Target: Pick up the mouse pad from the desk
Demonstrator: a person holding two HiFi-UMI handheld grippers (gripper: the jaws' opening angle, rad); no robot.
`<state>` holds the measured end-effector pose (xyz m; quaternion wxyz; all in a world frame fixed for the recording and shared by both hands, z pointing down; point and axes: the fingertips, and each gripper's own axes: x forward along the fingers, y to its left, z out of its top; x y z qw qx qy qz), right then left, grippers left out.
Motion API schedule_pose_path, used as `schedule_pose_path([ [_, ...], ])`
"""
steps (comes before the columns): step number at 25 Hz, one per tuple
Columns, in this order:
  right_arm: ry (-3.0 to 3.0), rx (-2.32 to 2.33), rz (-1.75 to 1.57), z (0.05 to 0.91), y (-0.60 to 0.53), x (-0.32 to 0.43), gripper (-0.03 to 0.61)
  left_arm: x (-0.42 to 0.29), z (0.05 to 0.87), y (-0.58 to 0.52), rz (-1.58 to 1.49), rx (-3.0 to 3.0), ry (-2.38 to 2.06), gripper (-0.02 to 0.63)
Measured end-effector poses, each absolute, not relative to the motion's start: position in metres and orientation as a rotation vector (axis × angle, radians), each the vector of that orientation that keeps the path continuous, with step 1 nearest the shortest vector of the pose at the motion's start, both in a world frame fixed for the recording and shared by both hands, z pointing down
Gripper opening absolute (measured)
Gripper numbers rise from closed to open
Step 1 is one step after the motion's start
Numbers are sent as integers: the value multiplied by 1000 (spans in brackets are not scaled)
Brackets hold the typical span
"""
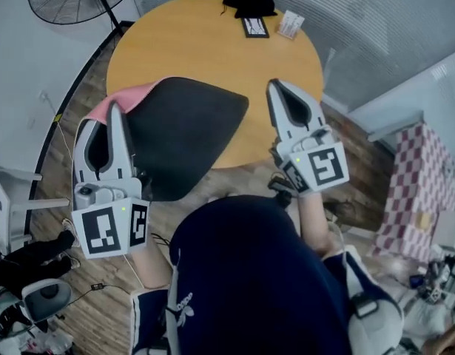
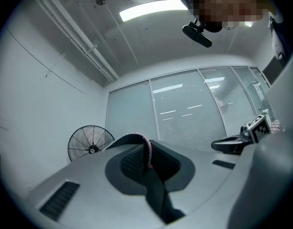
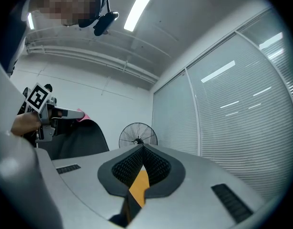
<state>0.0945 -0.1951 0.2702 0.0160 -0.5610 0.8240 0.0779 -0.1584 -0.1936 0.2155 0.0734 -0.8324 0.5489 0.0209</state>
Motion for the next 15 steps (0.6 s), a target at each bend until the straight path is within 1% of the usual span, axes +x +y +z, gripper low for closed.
schedule_pose_path([
  [6, 2568, -1778, 214, 272, -184, 108, 3, -164, 233, -177, 9, -2517, 1726, 20],
  [11, 2580, -1784, 201, 279, -155, 123, 3, -155, 243, -147, -29, -2524, 1748, 20],
  [15, 2597, -1806, 163, 288, -168, 126, 3, -151, 249, -162, -54, -2554, 1754, 20],
])
